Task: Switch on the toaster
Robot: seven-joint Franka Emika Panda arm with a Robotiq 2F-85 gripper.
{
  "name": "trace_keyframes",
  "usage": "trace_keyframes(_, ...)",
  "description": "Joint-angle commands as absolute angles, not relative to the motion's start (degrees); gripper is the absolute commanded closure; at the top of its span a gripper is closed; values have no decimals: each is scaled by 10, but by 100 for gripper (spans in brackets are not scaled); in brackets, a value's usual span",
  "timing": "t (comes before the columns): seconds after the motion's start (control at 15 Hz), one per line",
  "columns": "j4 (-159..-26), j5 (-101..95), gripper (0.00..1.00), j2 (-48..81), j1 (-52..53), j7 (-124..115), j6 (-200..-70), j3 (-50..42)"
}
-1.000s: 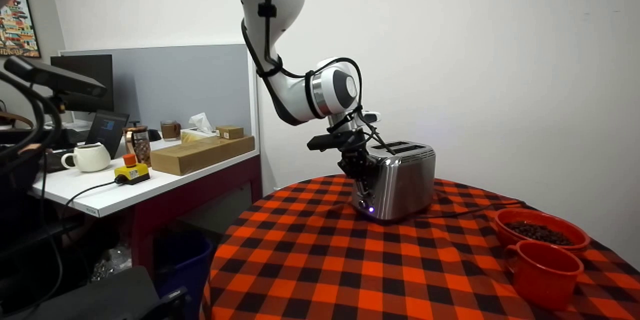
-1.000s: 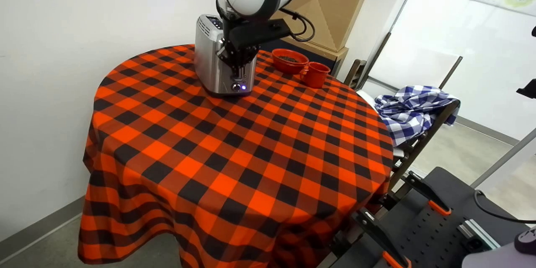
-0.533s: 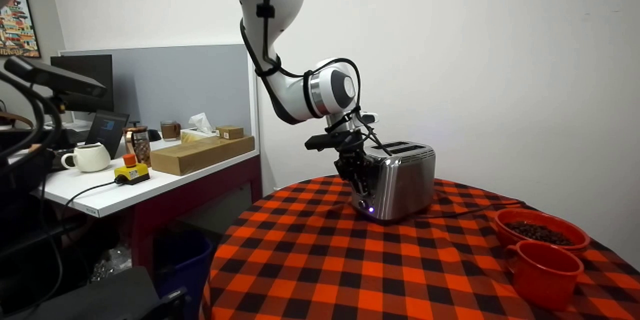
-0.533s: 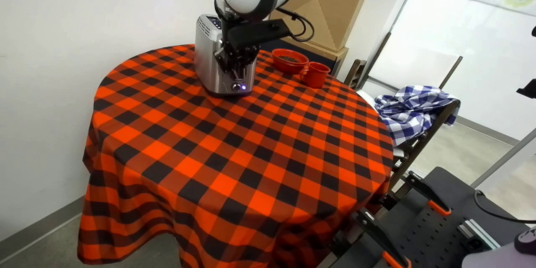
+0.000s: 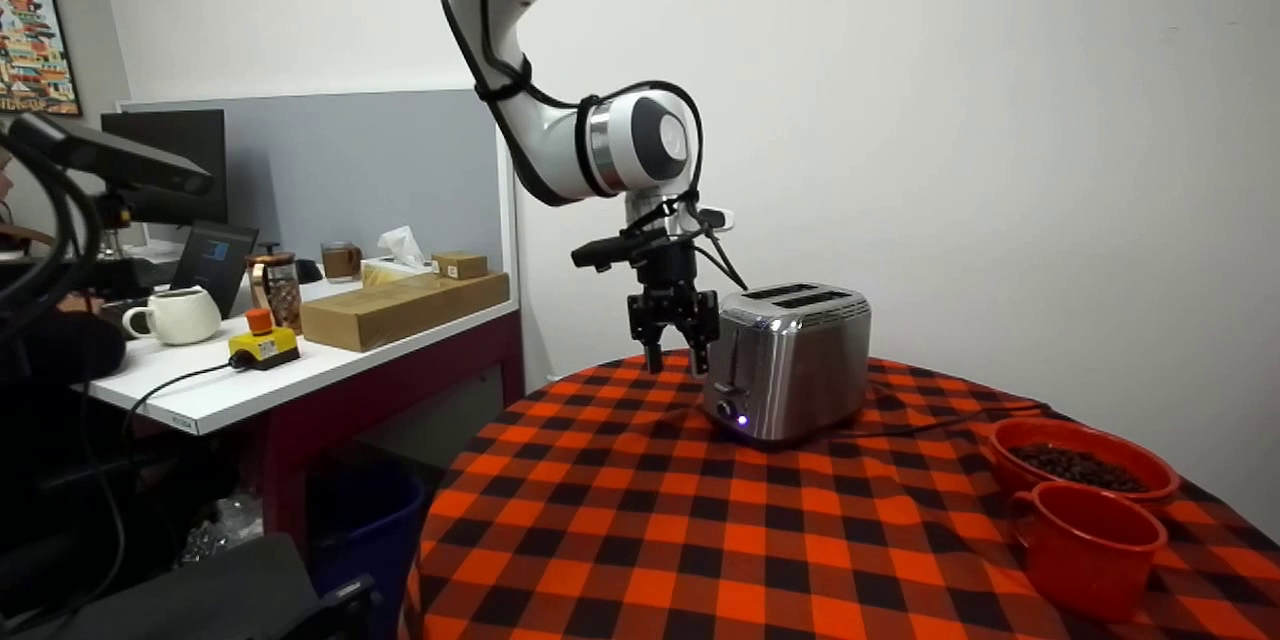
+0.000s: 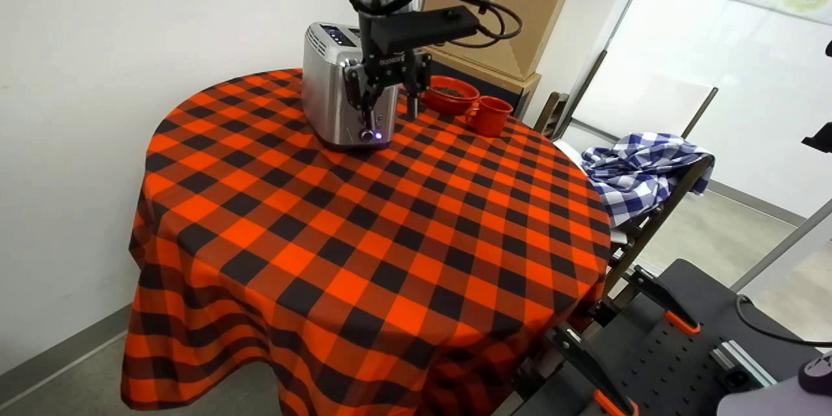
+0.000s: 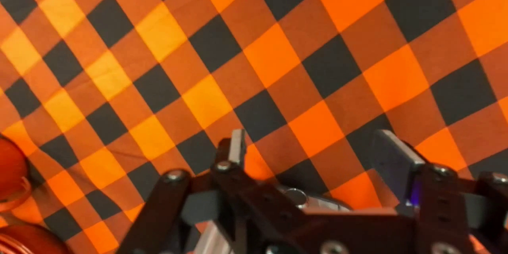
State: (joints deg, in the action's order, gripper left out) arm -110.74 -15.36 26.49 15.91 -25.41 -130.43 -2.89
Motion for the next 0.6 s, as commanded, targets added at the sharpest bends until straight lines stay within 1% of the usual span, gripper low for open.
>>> trace_keyframes(0.0,-1193,-127,0,167,143,-240,-1264,-7)
trace_keyframes(0.33,-1283,-138,0,55,125,-284,-1225,-3)
trace_keyframes(0.4,-1231,-141,0,115,124,-271,-1234,6)
trace_keyframes(0.53,-1260,-140,0,79,113,-273,-1229,8)
